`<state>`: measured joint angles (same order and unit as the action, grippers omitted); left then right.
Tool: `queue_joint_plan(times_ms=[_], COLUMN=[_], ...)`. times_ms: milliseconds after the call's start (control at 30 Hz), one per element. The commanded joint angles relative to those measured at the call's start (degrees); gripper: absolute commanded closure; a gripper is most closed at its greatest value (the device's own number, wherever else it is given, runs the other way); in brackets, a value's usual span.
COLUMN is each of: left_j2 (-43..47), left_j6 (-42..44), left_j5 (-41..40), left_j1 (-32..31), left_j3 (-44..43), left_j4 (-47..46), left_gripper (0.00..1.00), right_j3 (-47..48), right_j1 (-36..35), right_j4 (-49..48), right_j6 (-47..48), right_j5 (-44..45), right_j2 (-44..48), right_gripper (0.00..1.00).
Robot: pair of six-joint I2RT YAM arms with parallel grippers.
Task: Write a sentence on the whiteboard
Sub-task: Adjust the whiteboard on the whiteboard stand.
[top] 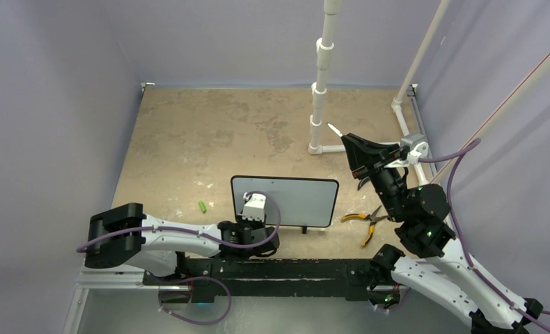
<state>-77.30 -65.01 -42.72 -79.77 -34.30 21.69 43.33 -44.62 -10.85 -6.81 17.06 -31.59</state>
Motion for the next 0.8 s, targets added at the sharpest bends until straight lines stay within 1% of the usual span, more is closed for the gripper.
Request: queue_joint_plan(times_ms=[0,233,400,500,767], left_j2=[-0.7,-1.5,-2.8,-3.6,-6.6], left_j6=[-1.0,-1.1,-2.4,-3.9,-9.6], left_j5=[-2.5,-3.3,-4.4,-5.4,-9.8], left_j1=[1.0,2.0,2.1,2.2,2.7], left_j3=[-1.2,-1.6,-2.5,-3.2,-5.4], left_j4=[-2.2,-2.9,-2.1,-1.0,-0.5], left_gripper=[0.73,0.81,0.91,1.00,1.00], right_j3=[-0.4,-0.6,-0.6,-0.7,-0.8], right_j1=[-0.2,-0.2,-0.2,-0.2,-0.2], right_j4=[-2.3,-2.4,-2.5,-2.5,-2.7], right_j6=[0.8,0.8,0.8,0.7,0.6], right_j5=[0.4,0.6,0.7,0.8,1.0], right_j2=[0.9,1.0,1.0,1.0,1.7], right_gripper=[1.00,1.00,1.00,1.00,1.00])
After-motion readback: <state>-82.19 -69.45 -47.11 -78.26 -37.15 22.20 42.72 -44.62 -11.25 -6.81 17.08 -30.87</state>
